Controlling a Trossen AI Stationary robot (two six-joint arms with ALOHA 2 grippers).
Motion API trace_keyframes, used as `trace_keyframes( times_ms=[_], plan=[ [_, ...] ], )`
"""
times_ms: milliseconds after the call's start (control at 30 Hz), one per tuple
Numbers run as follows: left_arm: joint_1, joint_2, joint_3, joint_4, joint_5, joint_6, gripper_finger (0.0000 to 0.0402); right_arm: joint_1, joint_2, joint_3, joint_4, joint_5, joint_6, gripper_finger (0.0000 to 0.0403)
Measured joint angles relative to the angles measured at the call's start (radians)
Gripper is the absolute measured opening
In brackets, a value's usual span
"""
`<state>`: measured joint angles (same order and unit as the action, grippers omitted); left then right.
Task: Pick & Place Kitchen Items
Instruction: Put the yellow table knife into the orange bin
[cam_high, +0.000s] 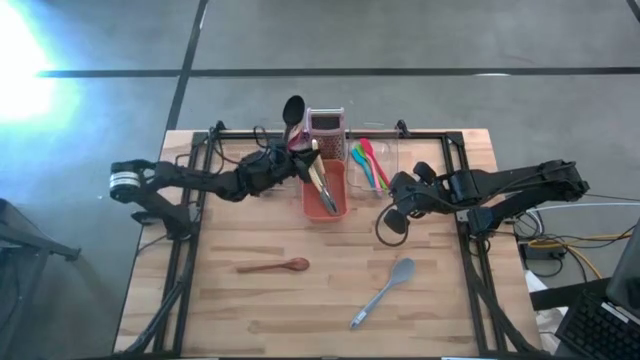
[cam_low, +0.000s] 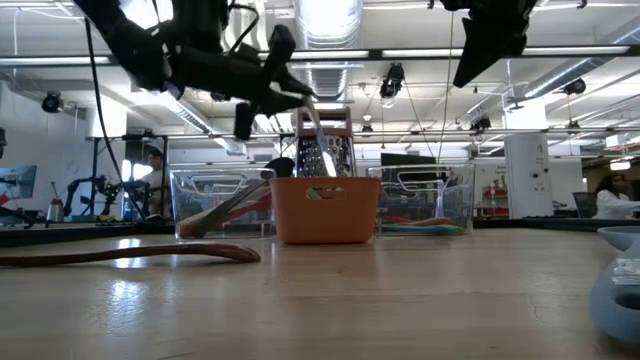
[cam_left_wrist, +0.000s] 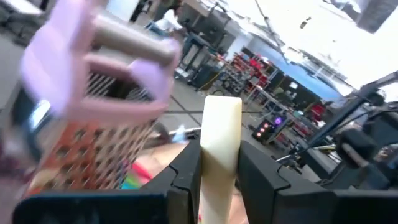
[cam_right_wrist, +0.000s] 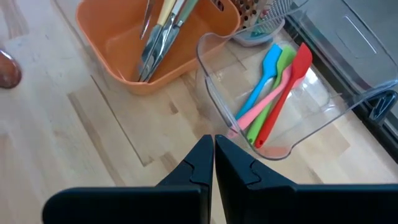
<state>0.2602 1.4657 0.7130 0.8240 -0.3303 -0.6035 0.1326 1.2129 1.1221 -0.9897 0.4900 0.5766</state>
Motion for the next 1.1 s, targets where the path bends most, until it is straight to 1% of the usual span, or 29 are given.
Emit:
trace_keyframes(
  times_ms=[300, 633, 900, 1100],
  plan=[
    [0.001, 0.009, -0.084, -0.005, -0.065, -0.117, 0.0082, 0.000, 0.000, 0.000, 0.011, 0.005, -0.001, 0.0008],
    [0.011, 0.046, -0.083, -0.051, -0.122, -0.134, 0.0082, 0.000, 0.000, 0.000, 0.029, 0.007, -0.009, 0.0008],
    [0.029, 0.125, -0.074, -0.050, -0.125, -0.186, 0.0082, 0.000, 0.000, 0.000, 0.031, 0.007, -0.031, 0.0008],
    [0.035, 0.162, -0.058, -0.028, -0.124, -0.194, 0.0082, 0.000, 0.000, 0.000, 0.031, 0.007, -0.038, 0.0008]
  ],
)
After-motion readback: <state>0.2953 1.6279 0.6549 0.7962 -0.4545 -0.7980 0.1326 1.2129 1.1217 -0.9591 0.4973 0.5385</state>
